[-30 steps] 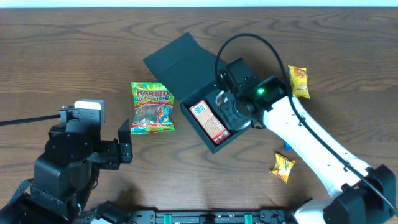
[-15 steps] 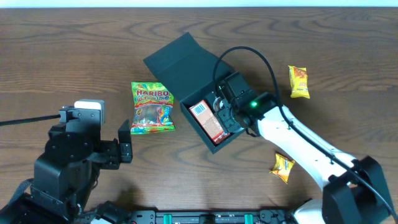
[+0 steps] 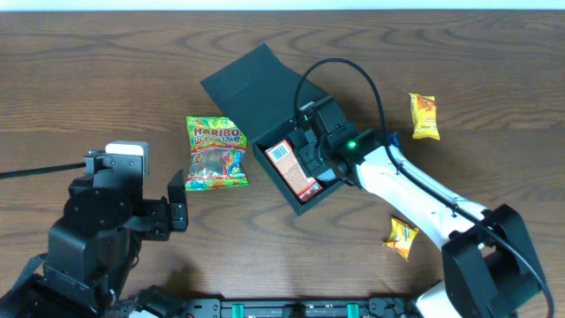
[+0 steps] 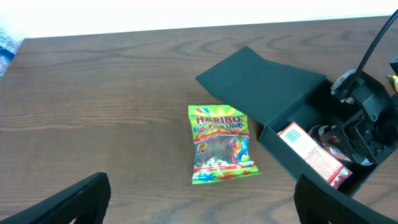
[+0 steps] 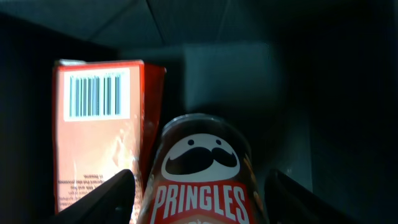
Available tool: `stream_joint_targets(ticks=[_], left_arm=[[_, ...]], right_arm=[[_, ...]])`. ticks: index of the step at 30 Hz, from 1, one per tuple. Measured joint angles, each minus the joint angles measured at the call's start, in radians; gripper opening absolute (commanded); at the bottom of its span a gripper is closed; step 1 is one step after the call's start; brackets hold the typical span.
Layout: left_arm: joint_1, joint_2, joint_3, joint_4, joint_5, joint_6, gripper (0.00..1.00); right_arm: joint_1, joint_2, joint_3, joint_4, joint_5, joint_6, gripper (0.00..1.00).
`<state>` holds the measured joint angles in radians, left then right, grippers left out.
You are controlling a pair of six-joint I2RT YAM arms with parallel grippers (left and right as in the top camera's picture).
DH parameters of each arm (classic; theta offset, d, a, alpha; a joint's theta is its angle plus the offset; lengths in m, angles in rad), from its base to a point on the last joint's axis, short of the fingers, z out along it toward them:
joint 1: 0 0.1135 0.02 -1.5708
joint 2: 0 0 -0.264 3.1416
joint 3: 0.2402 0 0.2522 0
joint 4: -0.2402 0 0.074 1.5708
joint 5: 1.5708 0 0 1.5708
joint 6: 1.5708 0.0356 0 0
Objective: Pack container
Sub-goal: 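Carry the Pringles can over the black box beside the red box, then lower the Pringles can into the box, release, and withdraw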
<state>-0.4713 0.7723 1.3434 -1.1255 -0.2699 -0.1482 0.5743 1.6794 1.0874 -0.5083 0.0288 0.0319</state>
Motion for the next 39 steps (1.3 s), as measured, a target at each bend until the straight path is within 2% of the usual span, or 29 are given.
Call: stream_joint_targets(ticks=[11,16,18,33,39], left_arm=[[0.0,0.0,0.0,0.0,0.0,0.0,0.95],[0.0,0.0,0.0,0.0,0.0,0.0,0.95],[0.0,0.0,0.0,0.0,0.0,0.0,0.95],[0.0,0.0,0.0,0.0,0.0,0.0,0.95],[0.0,0.0,0.0,0.0,0.0,0.0,0.95]], right_arm=[[0.0,0.022,-0.002,0.035,-0.029,0.0,0.67],[0.0,0.022,-0.003,0.043,-0.03,0.001,0.79],[0.0,0.022,-0.002,0.033,-0.03,-0.008,0.8],[0.0,0.022,0.291,-0.446,0.078,-0.106,0.82],[0.0,0.027,0.3,-0.51,0.071,-0.113,0.86]])
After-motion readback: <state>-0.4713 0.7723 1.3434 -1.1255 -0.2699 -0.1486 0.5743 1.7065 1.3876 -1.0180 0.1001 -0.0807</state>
